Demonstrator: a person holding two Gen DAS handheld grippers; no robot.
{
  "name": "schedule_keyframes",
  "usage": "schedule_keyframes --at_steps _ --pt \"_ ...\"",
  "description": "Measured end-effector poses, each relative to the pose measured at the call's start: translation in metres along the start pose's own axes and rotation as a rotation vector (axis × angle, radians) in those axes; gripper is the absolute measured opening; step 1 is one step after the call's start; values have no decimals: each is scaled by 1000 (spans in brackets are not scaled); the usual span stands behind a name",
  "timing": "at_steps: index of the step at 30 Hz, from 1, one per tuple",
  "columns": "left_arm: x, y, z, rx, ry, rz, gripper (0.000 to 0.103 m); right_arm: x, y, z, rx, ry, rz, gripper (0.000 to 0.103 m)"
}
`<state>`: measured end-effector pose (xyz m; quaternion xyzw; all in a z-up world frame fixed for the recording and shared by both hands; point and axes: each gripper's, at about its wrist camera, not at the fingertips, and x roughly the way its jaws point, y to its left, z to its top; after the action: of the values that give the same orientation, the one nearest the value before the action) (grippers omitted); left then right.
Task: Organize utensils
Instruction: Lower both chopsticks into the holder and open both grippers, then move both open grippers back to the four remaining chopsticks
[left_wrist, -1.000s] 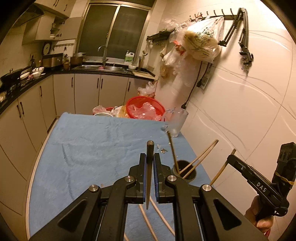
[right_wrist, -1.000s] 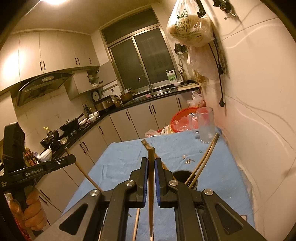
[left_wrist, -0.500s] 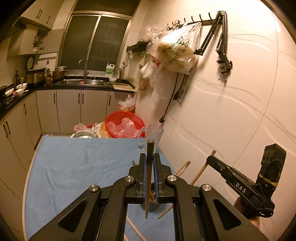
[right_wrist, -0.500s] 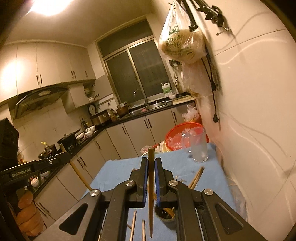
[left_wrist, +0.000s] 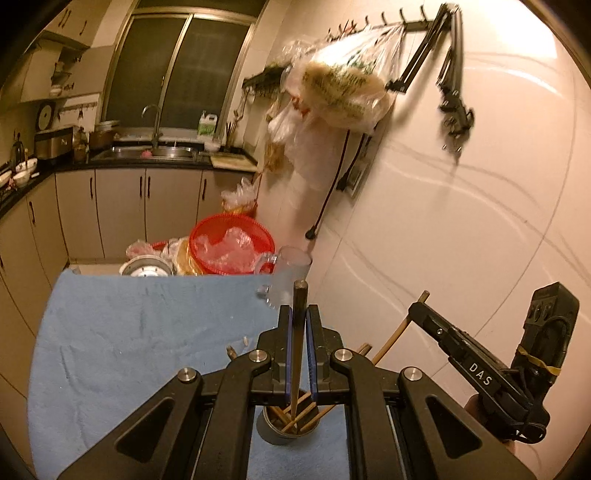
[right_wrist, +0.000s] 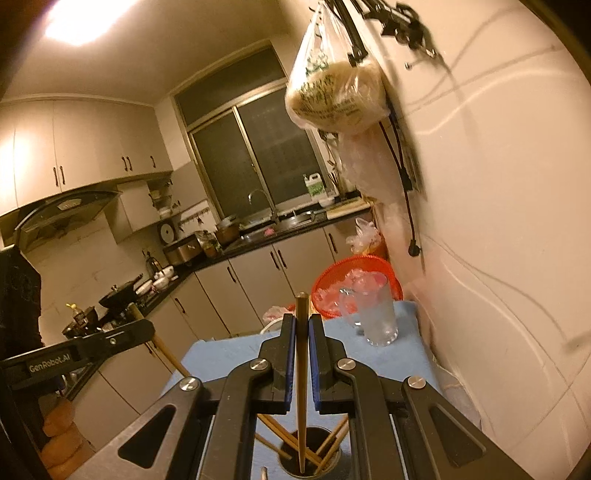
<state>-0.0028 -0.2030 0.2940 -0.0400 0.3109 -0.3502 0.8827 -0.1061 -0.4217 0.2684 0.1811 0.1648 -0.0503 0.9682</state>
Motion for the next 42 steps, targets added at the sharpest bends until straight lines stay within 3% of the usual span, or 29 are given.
schedule_keyframes --at_steps 8,16,25,27,28,30,31,32,35,39,42 --pt "33 13 -33 -34 87 23 7 27 -15 -30 20 88 -7 7" --pt "42 19 -49 -52 121 63 7 38 -18 -53 11 148 -24 10" --pt "25 27 -50 -105 118 66 11 -3 -17 -44 14 93 -15 16" --pt "13 26 -52 -101 104 68 18 -19 -14 -43 11 68 -19 17" --pt "4 26 -55 -100 92 70 27 -28 -11 -45 8 55 -17 20" --pt "-13 27 -60 -98 66 79 37 -45 -5 -50 -4 33 -5 39" --pt "-27 28 -67 -89 44 97 38 -55 0 -57 -11 17 3 63" --pt "-36 30 -73 -80 32 116 39 -64 5 -66 -19 -3 19 78" --pt "-59 40 -93 -78 18 153 41 -76 29 -95 -89 8 46 78" --pt "-85 62 -131 -102 26 213 57 -78 56 -141 -150 112 90 78" --pt "-97 81 -164 -112 54 265 60 -76 64 -169 -150 166 102 78"
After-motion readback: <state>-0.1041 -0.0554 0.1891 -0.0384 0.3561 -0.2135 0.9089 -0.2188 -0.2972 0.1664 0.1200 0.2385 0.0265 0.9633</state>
